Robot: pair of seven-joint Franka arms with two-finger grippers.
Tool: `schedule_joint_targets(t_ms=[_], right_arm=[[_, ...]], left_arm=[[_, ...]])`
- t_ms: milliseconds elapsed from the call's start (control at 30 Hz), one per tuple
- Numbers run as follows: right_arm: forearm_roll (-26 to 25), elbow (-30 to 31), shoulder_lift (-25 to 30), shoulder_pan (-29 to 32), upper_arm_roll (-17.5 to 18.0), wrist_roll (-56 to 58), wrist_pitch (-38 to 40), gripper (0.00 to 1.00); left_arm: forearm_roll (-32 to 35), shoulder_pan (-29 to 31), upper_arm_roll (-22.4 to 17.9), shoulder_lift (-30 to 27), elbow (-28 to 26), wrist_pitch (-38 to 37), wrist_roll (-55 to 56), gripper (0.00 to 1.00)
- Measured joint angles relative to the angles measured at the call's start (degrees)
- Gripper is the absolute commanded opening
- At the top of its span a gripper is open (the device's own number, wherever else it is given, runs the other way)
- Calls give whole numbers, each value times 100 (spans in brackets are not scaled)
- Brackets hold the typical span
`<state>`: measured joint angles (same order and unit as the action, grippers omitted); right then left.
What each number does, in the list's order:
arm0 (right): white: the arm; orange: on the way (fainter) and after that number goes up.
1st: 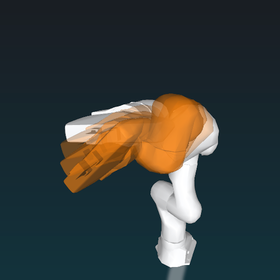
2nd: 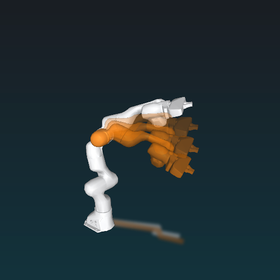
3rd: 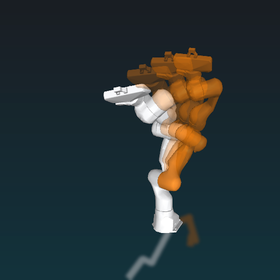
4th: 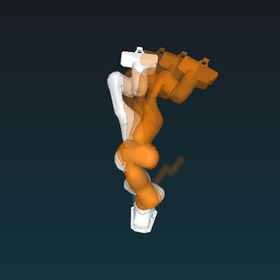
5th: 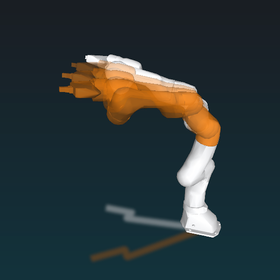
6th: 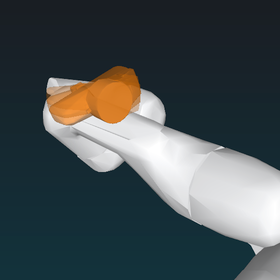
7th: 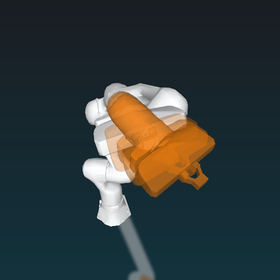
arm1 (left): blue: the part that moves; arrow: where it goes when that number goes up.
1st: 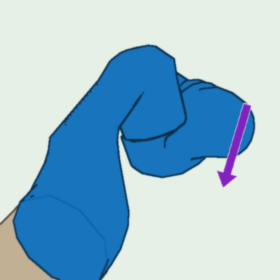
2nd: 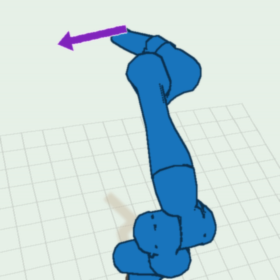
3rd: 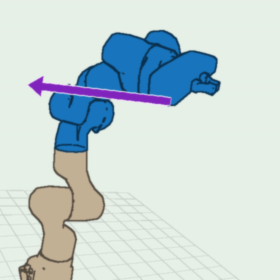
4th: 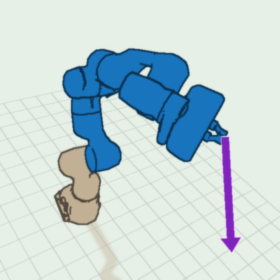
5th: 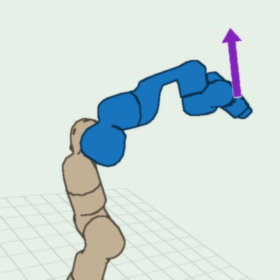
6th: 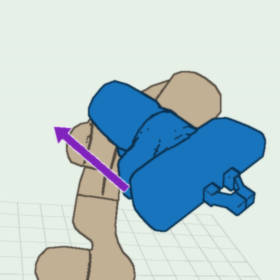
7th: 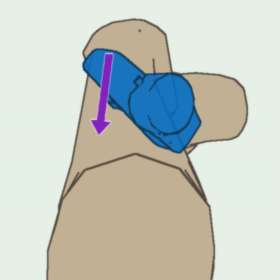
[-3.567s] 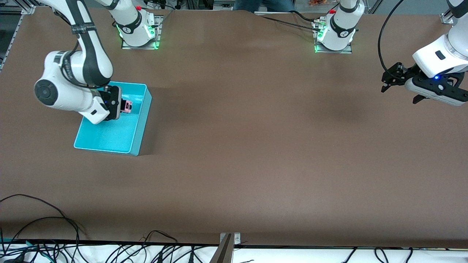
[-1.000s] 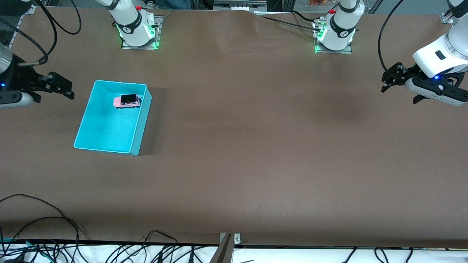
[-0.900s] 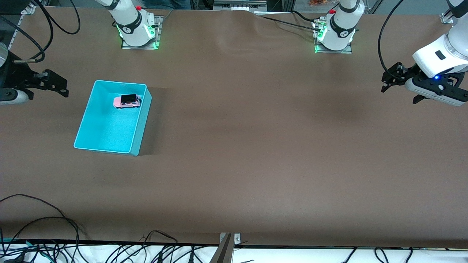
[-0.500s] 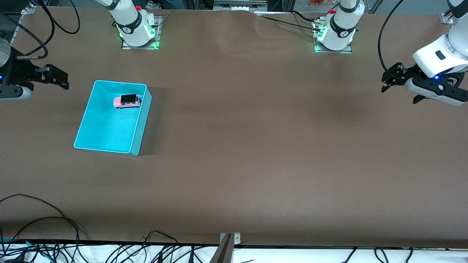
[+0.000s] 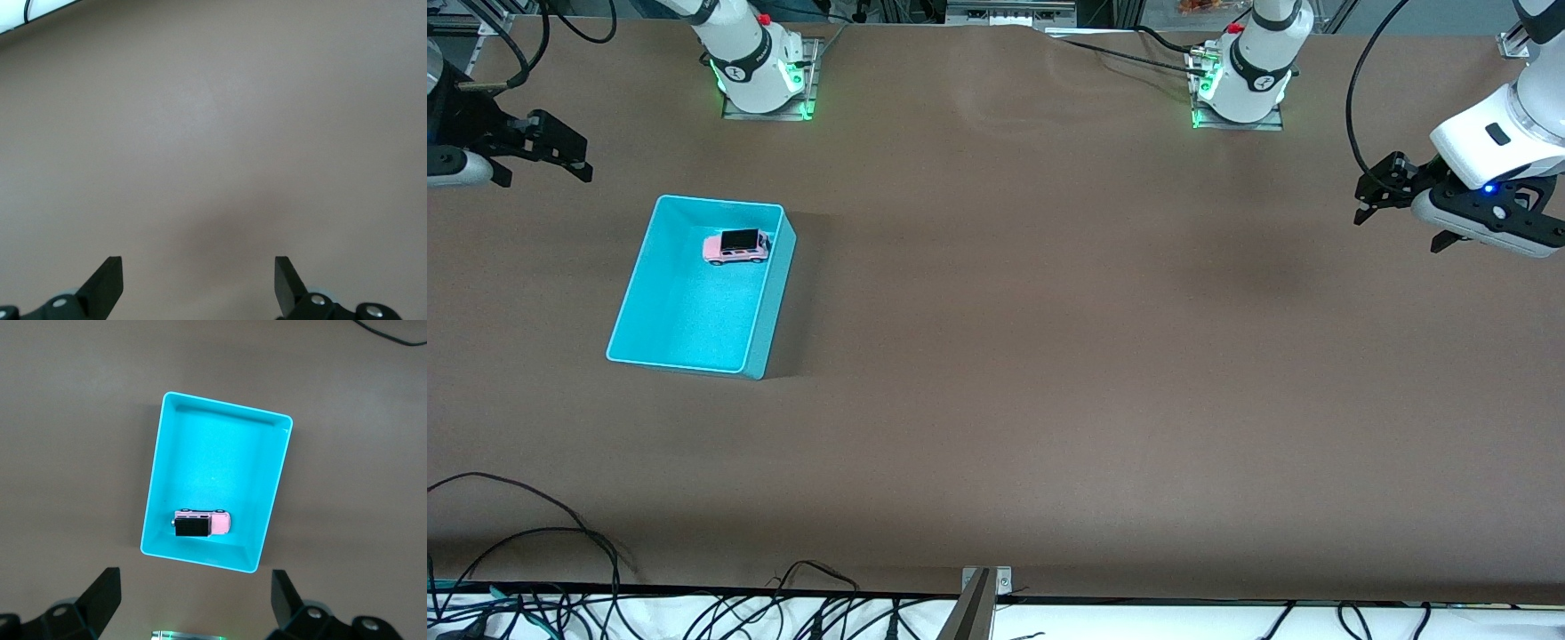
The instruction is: Wind and store pink jeep toy
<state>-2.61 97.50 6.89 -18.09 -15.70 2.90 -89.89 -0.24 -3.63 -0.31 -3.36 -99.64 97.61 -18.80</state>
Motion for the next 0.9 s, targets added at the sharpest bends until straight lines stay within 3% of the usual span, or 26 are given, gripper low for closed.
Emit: schedule_joint_targets(t_ms=[500,900], right_arm=[[0,-318,-482,-10,48,1,-143,100],[0,-357,-517,-12,49,1,-148,100]], left_arm=[[0,0,0,0,0,0,0,100],[0,0,0,0,0,0,0,100]])
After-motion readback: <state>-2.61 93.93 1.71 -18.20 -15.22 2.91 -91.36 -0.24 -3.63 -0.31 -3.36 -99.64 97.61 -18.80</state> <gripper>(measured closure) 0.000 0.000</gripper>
